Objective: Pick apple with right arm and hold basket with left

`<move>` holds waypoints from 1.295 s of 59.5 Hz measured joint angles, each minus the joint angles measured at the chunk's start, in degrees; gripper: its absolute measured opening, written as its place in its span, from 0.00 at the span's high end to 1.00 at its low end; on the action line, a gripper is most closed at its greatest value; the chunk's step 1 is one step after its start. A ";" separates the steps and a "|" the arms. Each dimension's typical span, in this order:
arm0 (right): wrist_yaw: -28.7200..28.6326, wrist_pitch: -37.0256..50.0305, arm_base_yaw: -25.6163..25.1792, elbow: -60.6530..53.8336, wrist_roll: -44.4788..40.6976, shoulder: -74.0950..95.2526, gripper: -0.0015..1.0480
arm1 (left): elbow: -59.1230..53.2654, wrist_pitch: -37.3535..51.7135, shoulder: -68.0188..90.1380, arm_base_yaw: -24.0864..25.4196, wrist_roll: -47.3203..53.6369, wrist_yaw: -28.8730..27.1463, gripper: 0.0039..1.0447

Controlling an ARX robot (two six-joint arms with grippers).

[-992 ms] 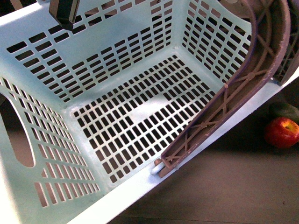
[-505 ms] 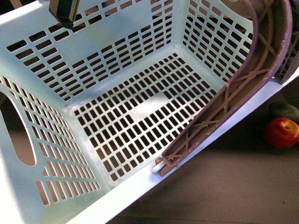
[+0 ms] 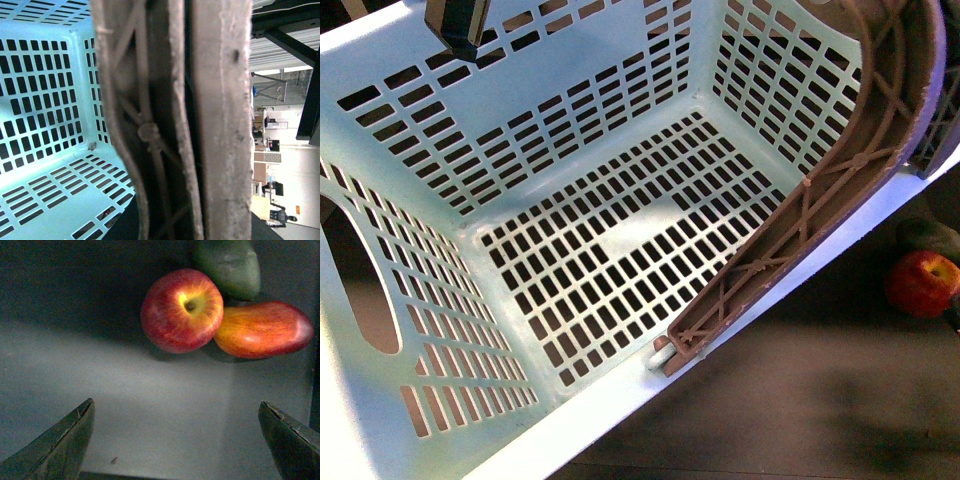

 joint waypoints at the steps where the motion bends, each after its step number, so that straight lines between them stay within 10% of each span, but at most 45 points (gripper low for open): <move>1: 0.04 -0.02 0.07 0.39 0.02 0.44 0.08 | 0.00 0.00 0.00 0.00 0.00 0.00 0.85; 77: -0.94 -7.08 -1.22 25.24 14.34 21.29 0.08 | 0.00 0.00 0.00 0.00 0.00 -0.02 0.85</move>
